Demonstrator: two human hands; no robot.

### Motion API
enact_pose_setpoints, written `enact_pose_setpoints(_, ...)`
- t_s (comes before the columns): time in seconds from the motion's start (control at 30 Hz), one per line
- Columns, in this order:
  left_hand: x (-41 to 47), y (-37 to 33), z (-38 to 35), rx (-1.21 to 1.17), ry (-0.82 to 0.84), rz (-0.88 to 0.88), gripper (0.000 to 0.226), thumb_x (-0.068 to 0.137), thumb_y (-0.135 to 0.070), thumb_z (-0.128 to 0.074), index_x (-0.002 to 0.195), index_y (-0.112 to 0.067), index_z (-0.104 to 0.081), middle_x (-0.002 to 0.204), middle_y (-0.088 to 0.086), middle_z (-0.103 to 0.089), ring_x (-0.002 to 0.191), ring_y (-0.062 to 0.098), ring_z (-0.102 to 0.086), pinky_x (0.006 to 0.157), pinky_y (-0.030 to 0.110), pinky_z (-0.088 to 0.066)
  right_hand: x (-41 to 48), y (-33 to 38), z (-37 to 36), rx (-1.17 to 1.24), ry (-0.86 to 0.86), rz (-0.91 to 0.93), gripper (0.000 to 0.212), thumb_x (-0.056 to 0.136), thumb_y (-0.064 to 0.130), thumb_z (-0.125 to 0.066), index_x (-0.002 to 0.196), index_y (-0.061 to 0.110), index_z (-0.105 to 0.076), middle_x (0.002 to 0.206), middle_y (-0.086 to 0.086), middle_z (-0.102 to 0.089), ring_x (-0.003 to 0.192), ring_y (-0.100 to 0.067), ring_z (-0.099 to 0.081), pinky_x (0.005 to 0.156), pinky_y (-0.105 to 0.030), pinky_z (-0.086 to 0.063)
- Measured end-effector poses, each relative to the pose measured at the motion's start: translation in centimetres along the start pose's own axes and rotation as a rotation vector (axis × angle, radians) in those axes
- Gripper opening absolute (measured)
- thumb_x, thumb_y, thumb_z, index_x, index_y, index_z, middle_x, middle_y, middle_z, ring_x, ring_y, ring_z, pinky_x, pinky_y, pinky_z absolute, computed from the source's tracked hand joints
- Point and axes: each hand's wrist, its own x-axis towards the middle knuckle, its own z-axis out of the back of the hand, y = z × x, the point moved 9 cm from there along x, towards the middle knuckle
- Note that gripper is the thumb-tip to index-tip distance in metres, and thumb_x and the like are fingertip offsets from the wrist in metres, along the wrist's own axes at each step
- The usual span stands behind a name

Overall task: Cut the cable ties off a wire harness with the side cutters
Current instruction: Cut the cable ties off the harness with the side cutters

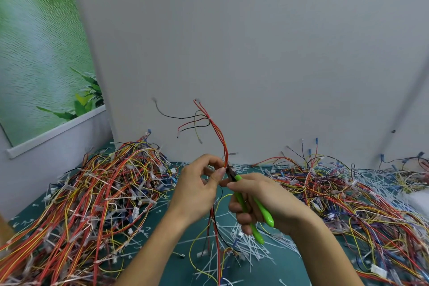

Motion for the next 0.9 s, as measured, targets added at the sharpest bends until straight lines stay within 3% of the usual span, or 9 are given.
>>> enact_pose_setpoints(0.13, 0.0, 0.0, 0.1, -0.020, 0.003, 0.008, 0.022, 0.097, -0.020, -0.067, 0.095, -0.042, -0.063, 0.083, -0.023, -0.066, 0.059, -0.004, -0.055, 0.051, 0.011, -0.040, 0.0, -0.1, 0.2, -0.014, -0.008, 0.001, 0.036, 0.105, 0.011, -0.047, 0.137, -0.005, -0.044, 0.063, -0.004, -0.047, 0.051, -0.017, -0.041, 0.046, -0.028, -0.043)
enact_pose_setpoints(0.23, 0.0, -0.1, 0.0, -0.036, -0.005, 0.007, 0.018, 0.097, -0.021, -0.066, 0.093, -0.038, -0.065, 0.085, -0.022, -0.067, 0.069, -0.002, -0.061, 0.056, 0.014, -0.045, 0.1, -0.2, 0.4, 0.006, -0.020, -0.004, 0.034, 0.104, 0.013, -0.050, 0.132, -0.007, -0.046, 0.063, -0.005, -0.048, 0.050, -0.018, -0.041, 0.045, -0.028, -0.042)
enact_pose_setpoints(0.33, 0.0, 0.2, 0.1, -0.048, -0.022, 0.034, 0.010, 0.097, -0.023, -0.067, 0.095, -0.032, -0.067, 0.088, -0.016, -0.070, 0.086, 0.006, -0.067, 0.071, 0.024, -0.056, 0.2, 0.0, 0.5, -0.077, -0.067, 0.026, 0.022, 0.103, 0.018, -0.056, 0.114, 0.000, -0.055, 0.067, -0.009, -0.052, 0.051, -0.022, -0.046, 0.048, -0.030, -0.045)
enact_pose_setpoints(0.4, 0.1, 0.6, 0.3, -0.078, -0.033, 0.065, 0.008, 0.096, -0.022, -0.068, 0.096, -0.029, -0.068, 0.089, -0.013, -0.072, 0.089, 0.005, -0.068, 0.076, 0.024, -0.057, 0.4, 0.1, 0.5, -0.188, -0.108, 0.052, 0.012, 0.102, 0.021, -0.058, 0.102, 0.008, -0.057, 0.073, -0.011, -0.055, 0.055, -0.023, -0.052, 0.050, -0.033, -0.048)
enact_pose_setpoints(0.6, 0.1, 2.4, 0.4, -0.288, -0.100, 0.232, 0.007, 0.092, -0.014, -0.073, 0.094, -0.021, -0.074, 0.085, -0.010, -0.077, 0.079, 0.002, -0.072, 0.067, 0.013, -0.052, 1.1, 0.1, 0.9, -0.374, -0.196, 0.143, 0.009, 0.101, 0.014, -0.054, 0.102, 0.006, -0.054, 0.069, -0.003, -0.049, 0.053, -0.016, -0.047, 0.051, -0.032, -0.046)
enact_pose_setpoints(0.7, 0.1, 3.0, 0.3, -0.366, -0.114, 0.287, 0.007, 0.091, -0.016, -0.074, 0.097, -0.017, -0.076, 0.085, -0.003, -0.078, 0.070, 0.001, -0.068, 0.059, 0.012, -0.048, 1.2, 0.3, 0.9, -0.445, -0.210, 0.187, 0.006, 0.099, 0.015, -0.050, 0.094, 0.015, -0.054, 0.071, -0.007, -0.048, 0.054, -0.018, -0.049, 0.053, -0.035, -0.047)
enact_pose_setpoints(0.77, 0.1, 3.3, 0.3, -0.412, -0.115, 0.319, 0.008, 0.091, -0.018, -0.074, 0.098, -0.016, -0.076, 0.084, -0.001, -0.078, 0.067, 0.001, -0.066, 0.056, 0.014, -0.047, 1.3, 0.5, 0.8, -0.477, -0.223, 0.213, 0.009, 0.098, 0.016, -0.050, 0.092, 0.021, -0.055, 0.071, -0.007, -0.049, 0.055, -0.019, -0.049, 0.056, -0.037, -0.047)
enact_pose_setpoints(0.9, -0.1, 3.9, 0.1, -0.474, -0.117, 0.376, 0.010, 0.092, -0.023, -0.072, 0.101, -0.020, -0.075, 0.090, 0.000, -0.078, 0.081, 0.009, -0.070, 0.058, 0.026, -0.046, 1.2, 0.9, 0.7, -0.539, -0.235, 0.268, 0.006, 0.099, 0.026, -0.056, 0.097, 0.030, -0.059, 0.068, 0.001, -0.053, 0.059, -0.017, -0.051, 0.062, -0.041, -0.049)
